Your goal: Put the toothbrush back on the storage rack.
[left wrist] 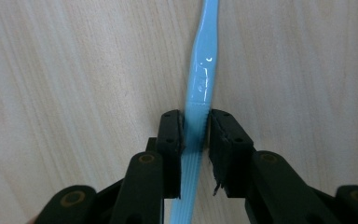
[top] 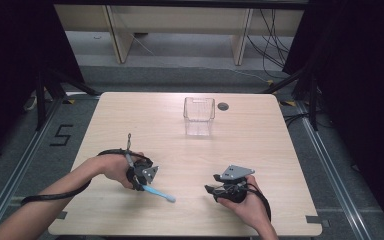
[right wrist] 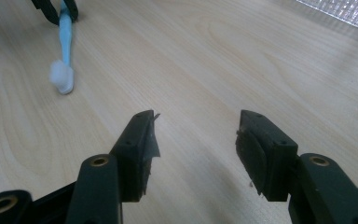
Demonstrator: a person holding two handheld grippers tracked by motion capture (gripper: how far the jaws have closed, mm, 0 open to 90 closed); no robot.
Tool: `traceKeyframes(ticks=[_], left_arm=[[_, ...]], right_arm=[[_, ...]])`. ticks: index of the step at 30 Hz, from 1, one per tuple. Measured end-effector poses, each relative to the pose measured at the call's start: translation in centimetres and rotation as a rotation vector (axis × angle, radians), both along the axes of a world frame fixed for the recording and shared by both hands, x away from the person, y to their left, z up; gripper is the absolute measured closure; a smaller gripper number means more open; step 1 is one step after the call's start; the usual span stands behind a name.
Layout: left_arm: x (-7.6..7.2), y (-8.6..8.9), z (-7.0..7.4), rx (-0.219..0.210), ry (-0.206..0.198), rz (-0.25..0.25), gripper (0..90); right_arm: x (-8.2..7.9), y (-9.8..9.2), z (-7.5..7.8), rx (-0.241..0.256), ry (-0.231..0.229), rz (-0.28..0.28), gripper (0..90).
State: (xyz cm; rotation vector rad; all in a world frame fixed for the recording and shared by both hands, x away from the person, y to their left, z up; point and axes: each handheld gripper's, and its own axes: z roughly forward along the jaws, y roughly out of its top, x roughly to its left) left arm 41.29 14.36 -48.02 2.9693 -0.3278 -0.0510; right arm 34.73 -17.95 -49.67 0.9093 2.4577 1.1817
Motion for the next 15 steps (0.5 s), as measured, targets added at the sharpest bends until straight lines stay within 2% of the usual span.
traceKeyframes(ticks=[8,10,11,13,15], left_arm=[[-0.32,-0.19,0.04,0.022,-0.013,0.014,77.7],[-0.35,-0.17,0.04,0.022,-0.011,0.018,78.0],[-0.38,-0.09,0.03,0.020,-0.008,0.024,78.0],[-0.41,-0.02,0.03,0.017,-0.010,0.028,78.1],[-0.51,0.24,0.03,-0.004,-0.012,0.042,78.2]], right_arm=[[-0.01,-0.03,-0.02,0.001,0.000,-0.001,47.2],[-0.08,0.01,-0.05,0.007,0.014,-0.009,47.3],[0.02,-0.05,-0.05,0.002,0.003,-0.003,47.3],[0.00,-0.07,-0.03,0.002,0.008,-0.004,47.3],[0.01,-0.09,-0.05,0.005,0.009,-0.005,47.3]])
